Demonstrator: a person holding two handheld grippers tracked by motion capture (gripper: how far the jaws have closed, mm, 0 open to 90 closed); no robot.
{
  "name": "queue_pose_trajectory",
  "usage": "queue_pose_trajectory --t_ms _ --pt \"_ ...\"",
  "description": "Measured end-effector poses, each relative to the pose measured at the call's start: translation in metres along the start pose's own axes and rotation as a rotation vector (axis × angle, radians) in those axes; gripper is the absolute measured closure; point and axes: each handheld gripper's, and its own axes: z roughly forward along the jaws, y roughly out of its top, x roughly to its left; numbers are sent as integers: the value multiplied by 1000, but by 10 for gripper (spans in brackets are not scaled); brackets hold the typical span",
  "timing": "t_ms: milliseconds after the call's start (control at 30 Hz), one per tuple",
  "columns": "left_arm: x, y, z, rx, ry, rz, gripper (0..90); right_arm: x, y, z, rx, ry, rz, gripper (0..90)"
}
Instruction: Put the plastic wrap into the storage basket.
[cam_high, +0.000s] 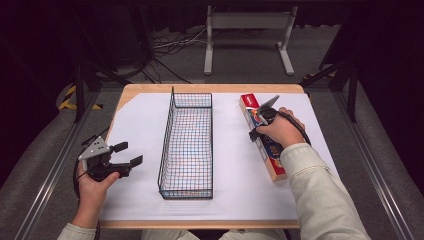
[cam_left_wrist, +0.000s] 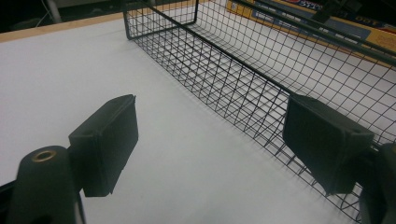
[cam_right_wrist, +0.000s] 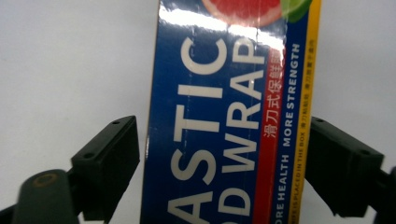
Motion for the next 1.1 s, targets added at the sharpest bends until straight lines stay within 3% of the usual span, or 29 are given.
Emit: queue_pose_trajectory --t_ms 133,433,533,667,967,1100 --pt "0 0 0 1 -1 6 190 2 1 4 24 -20 26 190" --pt "1 0 0 4 5 -3 191 6 3 10 77 -44 16 266" --pt "2 0 -1 2 -4 -6 195 7 4 10 84 -33 36 308" --pt "1 0 0 2 -8 -1 195 7 5 7 92 -54 51 391" --pt "1 0 0 2 -7 -2 196 5 4 5 92 -48 71 401" --pt "2 0 -1 3 -6 -3 196 4 4 1 95 -37 105 402"
